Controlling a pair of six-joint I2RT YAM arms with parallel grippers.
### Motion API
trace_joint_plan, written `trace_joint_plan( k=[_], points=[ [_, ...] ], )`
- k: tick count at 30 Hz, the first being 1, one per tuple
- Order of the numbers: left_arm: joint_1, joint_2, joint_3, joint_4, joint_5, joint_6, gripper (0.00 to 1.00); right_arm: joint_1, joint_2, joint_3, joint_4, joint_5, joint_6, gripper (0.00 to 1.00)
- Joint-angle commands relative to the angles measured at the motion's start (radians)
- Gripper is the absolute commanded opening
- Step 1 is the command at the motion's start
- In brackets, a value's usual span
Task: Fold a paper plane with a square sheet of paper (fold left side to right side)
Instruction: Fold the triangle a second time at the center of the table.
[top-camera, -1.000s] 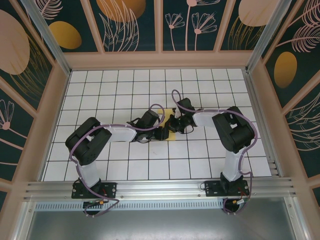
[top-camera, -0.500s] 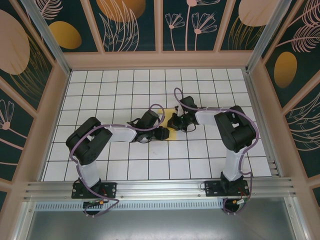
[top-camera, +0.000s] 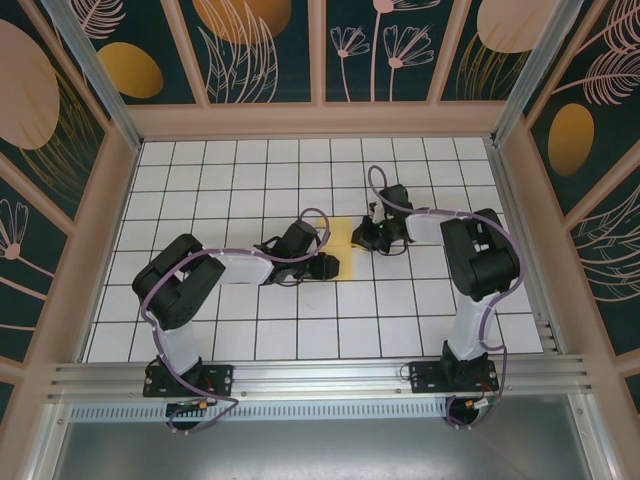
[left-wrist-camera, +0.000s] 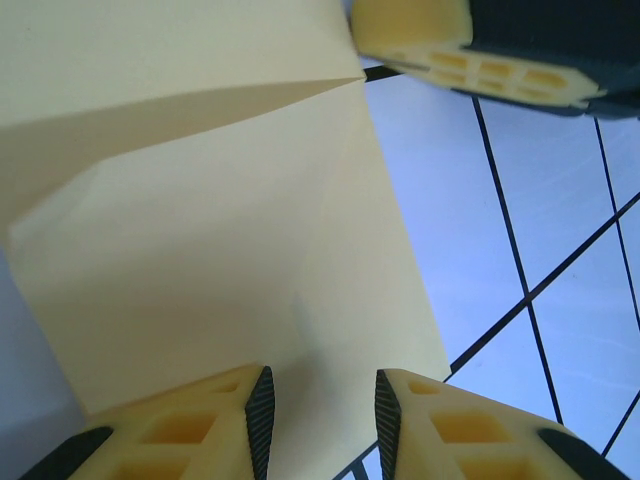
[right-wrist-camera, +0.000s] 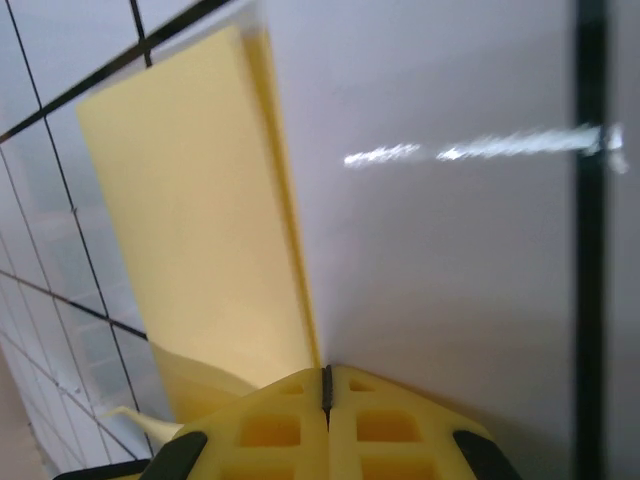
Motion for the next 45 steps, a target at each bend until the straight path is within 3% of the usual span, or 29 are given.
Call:
trace_joint_plan(
  k=[1, 9, 17, 32, 39, 45],
  points=[
    [-0.012, 0.042, -0.050, -0.142, 0.036, -0.023, 0.36, -0.032, -0.045, 0.011, -0.051, 0.136, -0.031, 0.04],
    [-0.011, 0.019, -0.051, -0.136, 0.032, -0.022, 0.36, 0.013, -0.195, -0.086, -0.011, 0.065, 0.000, 0.05],
    [-0.012, 0.013, -0.054, -0.131, 0.035, -0.023, 0.37, 0.132, -0.064, -0.026, 0.059, -0.030, 0.050, 0.05],
    [-0.011, -0.037, -0.112, -0.147, 0.059, -0.011, 0.37, 0.144, 0.050, 0.035, -0.099, 0.108, 0.025, 0.06],
    [-0.016, -0.074, -0.182, -0.143, 0.105, -0.006, 0.37, 0.141, 0.062, 0.036, -0.109, 0.120, 0.023, 0.06],
    [-0.017, -0.100, -0.216, -0.158, 0.074, -0.020, 0.37, 0.140, 0.064, 0.037, -0.108, 0.117, 0.028, 0.06]
  ],
)
